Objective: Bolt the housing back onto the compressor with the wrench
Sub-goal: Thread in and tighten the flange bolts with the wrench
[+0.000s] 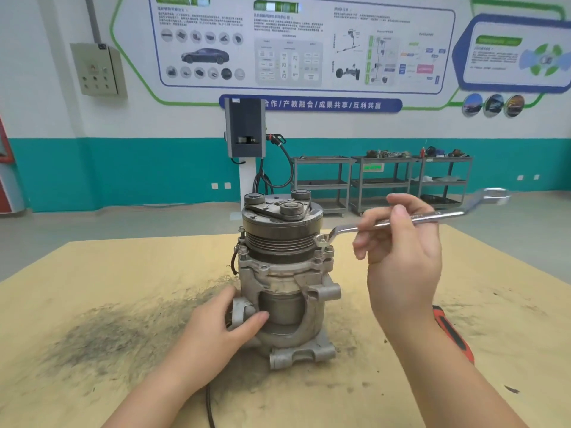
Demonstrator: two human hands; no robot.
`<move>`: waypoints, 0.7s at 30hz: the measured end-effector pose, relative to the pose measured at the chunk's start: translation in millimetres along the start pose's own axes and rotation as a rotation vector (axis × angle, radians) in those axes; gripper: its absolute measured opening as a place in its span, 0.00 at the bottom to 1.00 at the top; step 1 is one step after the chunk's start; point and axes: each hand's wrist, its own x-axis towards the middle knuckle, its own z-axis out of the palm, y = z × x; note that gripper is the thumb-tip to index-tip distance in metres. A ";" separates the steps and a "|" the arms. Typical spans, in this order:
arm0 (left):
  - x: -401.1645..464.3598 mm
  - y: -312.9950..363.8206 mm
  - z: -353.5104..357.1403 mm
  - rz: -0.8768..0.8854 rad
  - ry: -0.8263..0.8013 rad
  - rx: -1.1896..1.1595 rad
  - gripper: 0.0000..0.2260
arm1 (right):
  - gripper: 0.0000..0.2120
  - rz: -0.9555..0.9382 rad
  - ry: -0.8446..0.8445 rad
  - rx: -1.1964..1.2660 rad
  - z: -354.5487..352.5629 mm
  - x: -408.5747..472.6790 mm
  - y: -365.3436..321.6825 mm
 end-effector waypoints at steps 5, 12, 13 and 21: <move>-1.7 4.0 -2.2 0.038 -0.021 -0.007 0.07 | 0.09 0.398 0.032 0.191 -14.4 16.0 8.1; 3.3 1.9 -3.8 -0.017 -0.045 -0.124 0.17 | 0.10 0.495 -0.009 0.297 -15.5 16.9 17.5; 4.6 0.3 -4.6 -0.026 -0.044 -0.140 0.20 | 0.10 0.487 -0.009 0.296 -14.4 14.4 19.9; 6.1 -6.4 -8.2 0.003 -0.013 -0.088 0.23 | 0.07 -0.130 -0.073 -0.018 -5.3 -20.0 22.7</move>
